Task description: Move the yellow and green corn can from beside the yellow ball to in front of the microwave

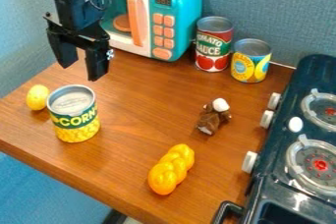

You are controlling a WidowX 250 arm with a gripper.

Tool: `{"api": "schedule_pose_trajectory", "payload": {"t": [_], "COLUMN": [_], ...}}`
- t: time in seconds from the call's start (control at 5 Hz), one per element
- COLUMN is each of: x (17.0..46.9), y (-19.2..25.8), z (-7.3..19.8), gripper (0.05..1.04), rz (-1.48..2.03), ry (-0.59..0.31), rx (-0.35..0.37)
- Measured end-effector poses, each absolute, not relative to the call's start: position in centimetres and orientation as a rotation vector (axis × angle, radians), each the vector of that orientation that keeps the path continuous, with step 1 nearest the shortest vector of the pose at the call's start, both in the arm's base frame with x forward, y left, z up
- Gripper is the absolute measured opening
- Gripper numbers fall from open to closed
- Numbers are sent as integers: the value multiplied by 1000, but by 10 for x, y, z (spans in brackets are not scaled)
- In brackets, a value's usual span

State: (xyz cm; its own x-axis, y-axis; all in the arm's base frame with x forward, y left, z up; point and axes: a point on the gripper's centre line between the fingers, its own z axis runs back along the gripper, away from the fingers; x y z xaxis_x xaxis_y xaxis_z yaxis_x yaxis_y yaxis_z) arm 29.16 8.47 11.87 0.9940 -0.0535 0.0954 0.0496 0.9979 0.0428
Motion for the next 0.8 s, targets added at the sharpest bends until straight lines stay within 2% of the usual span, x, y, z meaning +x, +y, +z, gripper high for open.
{"api": "schedule_pose_trajectory", "payload": {"t": [0.4,0.8], "x": [283,262], "y": [79,82], "z": [103,107], "gripper": [1005,1005], "rz": [-72,-59], "ry": [-56,-38], "rx": [5,58]}}
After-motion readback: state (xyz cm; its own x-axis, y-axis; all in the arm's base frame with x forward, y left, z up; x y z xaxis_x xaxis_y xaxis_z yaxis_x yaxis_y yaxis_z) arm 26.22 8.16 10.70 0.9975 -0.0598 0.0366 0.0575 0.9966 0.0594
